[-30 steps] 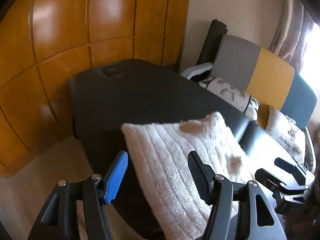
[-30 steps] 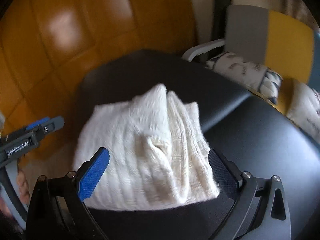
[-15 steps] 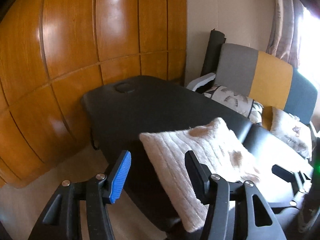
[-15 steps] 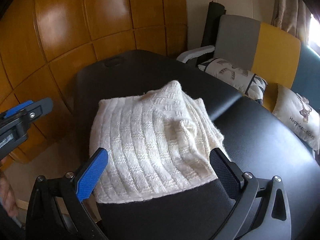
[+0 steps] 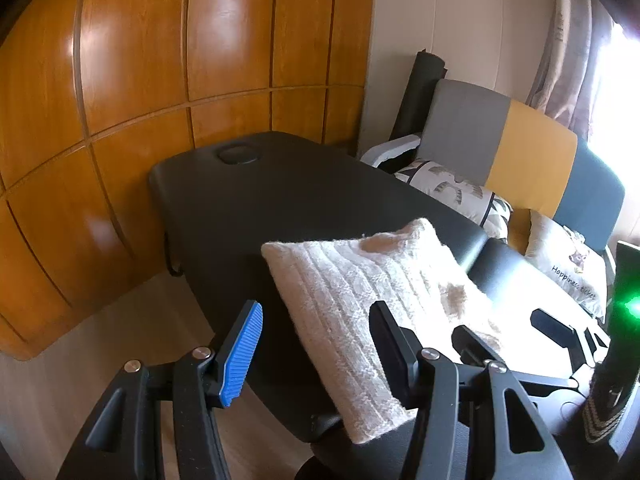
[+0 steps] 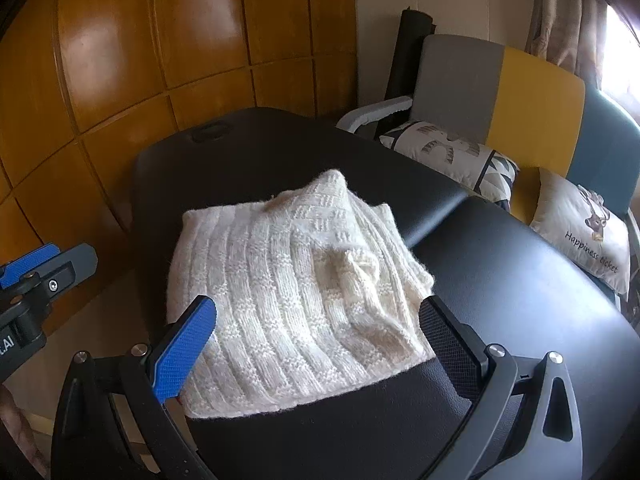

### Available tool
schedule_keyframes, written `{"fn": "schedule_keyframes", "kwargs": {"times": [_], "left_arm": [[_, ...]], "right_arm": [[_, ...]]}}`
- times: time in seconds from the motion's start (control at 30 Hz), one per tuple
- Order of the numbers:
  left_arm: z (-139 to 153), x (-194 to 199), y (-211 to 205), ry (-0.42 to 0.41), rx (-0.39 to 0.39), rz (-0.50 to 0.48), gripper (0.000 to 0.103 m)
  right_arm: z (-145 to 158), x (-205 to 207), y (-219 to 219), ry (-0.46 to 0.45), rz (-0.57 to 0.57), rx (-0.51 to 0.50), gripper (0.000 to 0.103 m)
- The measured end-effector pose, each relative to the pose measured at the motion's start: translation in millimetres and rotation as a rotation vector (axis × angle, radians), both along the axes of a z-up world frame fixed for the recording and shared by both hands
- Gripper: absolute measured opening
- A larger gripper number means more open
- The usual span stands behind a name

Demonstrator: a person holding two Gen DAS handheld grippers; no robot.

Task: Fold clothes

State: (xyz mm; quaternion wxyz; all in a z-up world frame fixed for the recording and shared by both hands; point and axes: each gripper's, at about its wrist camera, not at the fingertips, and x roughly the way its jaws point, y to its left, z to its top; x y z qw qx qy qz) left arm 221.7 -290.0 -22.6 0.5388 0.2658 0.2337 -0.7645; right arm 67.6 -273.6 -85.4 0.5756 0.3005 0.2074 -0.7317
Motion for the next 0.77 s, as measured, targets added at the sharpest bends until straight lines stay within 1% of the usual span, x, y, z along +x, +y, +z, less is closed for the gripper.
{"fn": "schedule_keyframes", "kwargs": {"times": [0.3,0.4,0.47,0.6,0.63,0.73,0.77], "left_arm": [[4.0,-1.4,3.1,0.014,0.013,-0.019,0.057],[4.9,-1.4,4.7,0.009,0.0,-0.02,0.057],[5.8,-1.5,5.9,0.006,-0.012,-0.019,0.055],[6.6,0.3,7.1,0.012,-0.029,-0.016,0.048],[6.9,0.6,7.5,0.007,-0.036,-0.012,0.048],[4.5,1.6,2.7,0.012,0.004,-0.016,0.048],[4.3,2.1,2.8,0.005,-0.002,-0.008,0.048]], "right_arm": [[2.5,8.2,-1.0,0.027,0.028,0.003,0.103],[1.6,8.5,-1.3,0.03,0.028,0.007,0.103],[0.7,8.5,-1.2,0.035,0.027,0.01,0.103],[-1.6,6.9,-1.6,0.029,0.021,0.016,0.103],[-1.9,6.6,-1.7,0.032,0.019,0.019,0.103],[-3.6,4.4,-2.0,0.028,0.011,0.024,0.103],[-4.1,3.6,-1.6,0.027,0.009,0.025,0.103]]}}
